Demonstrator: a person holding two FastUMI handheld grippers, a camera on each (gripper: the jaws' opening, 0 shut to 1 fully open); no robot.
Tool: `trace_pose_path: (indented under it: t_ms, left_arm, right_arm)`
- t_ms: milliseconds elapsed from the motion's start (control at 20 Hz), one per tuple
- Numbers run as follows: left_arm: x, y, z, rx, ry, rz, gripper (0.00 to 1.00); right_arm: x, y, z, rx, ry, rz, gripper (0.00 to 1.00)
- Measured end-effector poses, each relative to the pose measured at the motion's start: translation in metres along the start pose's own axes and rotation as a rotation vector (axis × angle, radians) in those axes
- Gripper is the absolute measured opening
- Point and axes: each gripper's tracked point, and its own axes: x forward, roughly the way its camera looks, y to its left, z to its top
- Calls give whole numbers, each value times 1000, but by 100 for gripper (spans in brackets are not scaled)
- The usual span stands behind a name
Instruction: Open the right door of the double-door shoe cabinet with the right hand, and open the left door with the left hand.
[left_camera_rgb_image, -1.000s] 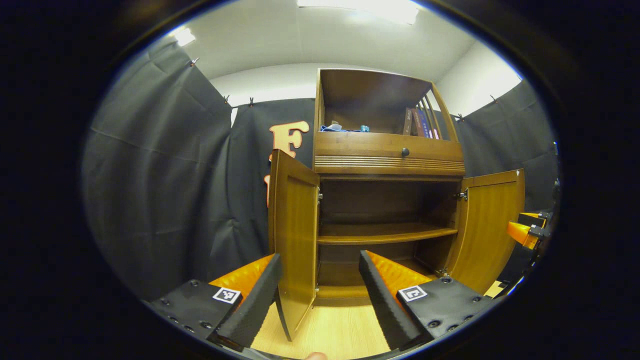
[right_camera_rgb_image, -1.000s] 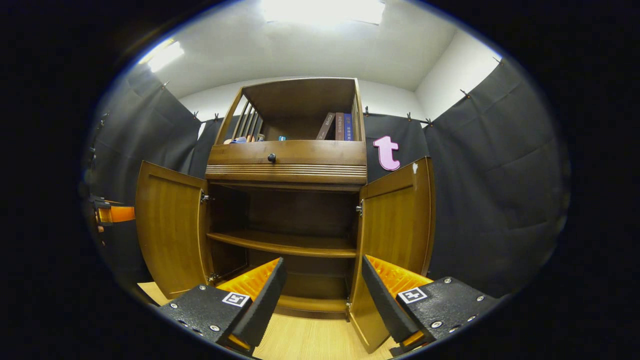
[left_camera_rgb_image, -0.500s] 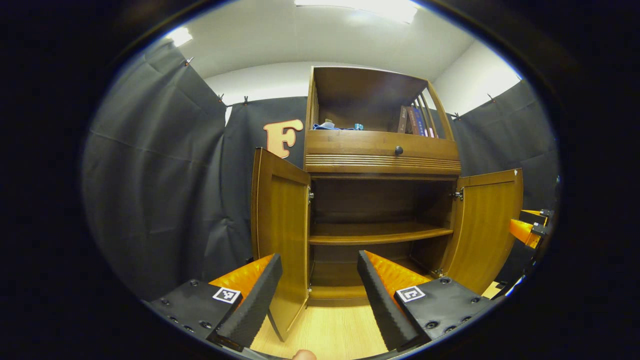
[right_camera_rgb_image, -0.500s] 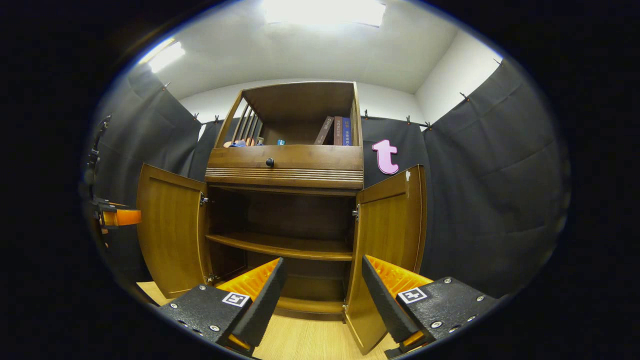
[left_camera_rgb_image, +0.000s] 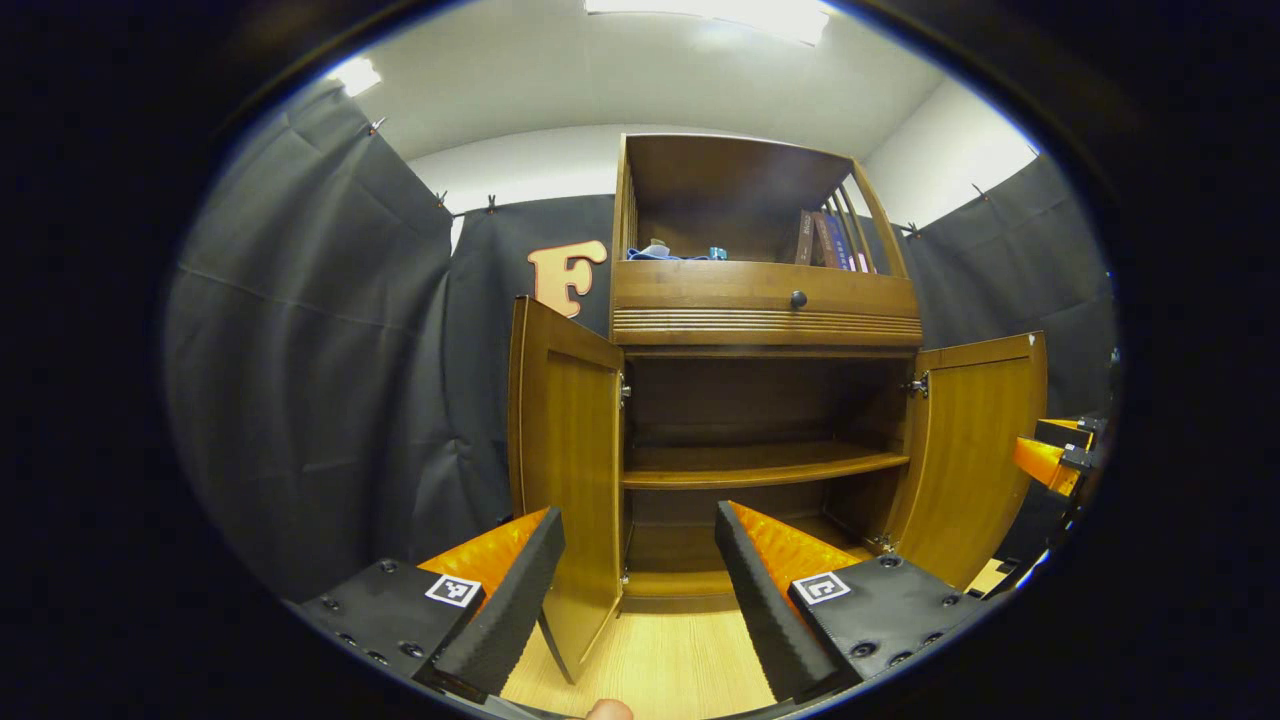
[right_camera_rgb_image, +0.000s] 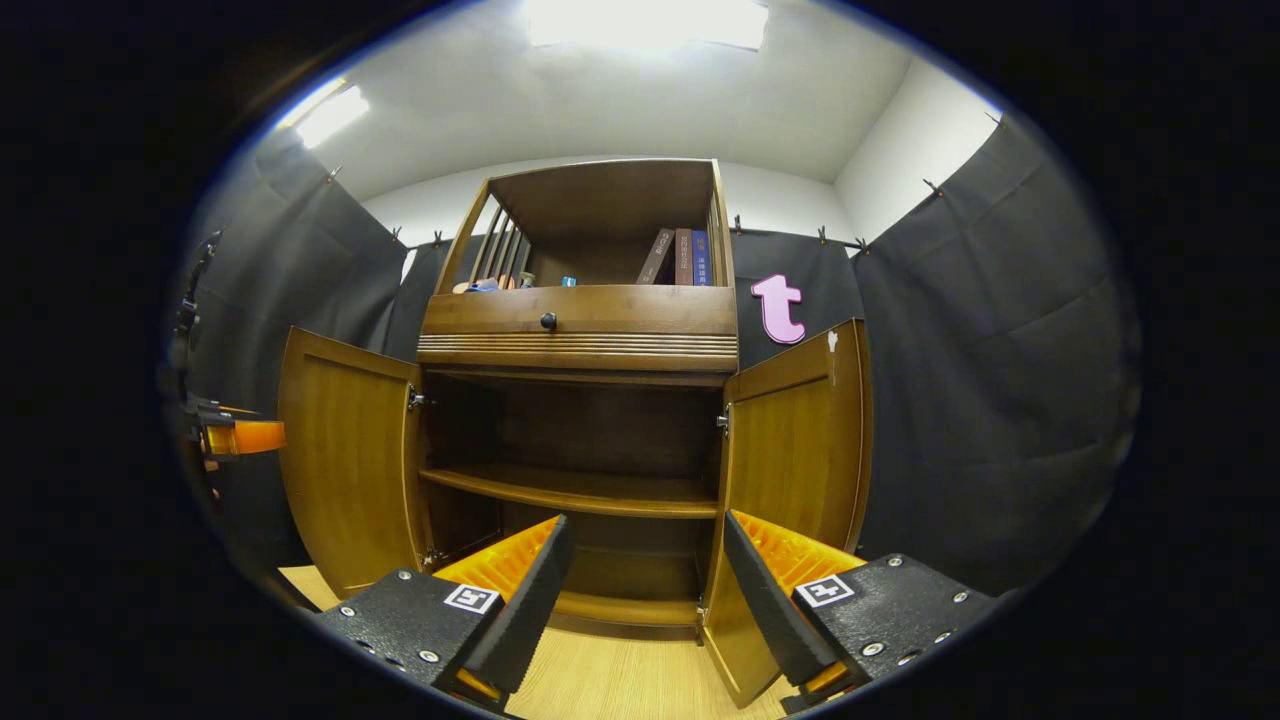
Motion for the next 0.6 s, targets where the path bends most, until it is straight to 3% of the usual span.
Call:
trace_pose_path:
  t_ms: [300,350,450,600]
  left_arm:
    - [3,3,-3,0,4,10,94]
    - [4,2,-3,-2,3,8,99]
    - [3,0,-4,-6,4,1,94]
    - [3,-1,-6,-2,8,-5,99]
  right_arm:
    - [2,1,-4,5,2,2,92]
    - [2,1,-5,7,5,1,92]
    - [0,1,-7,7,6,1,92]
    - [1,1,-9,9,11,1,92]
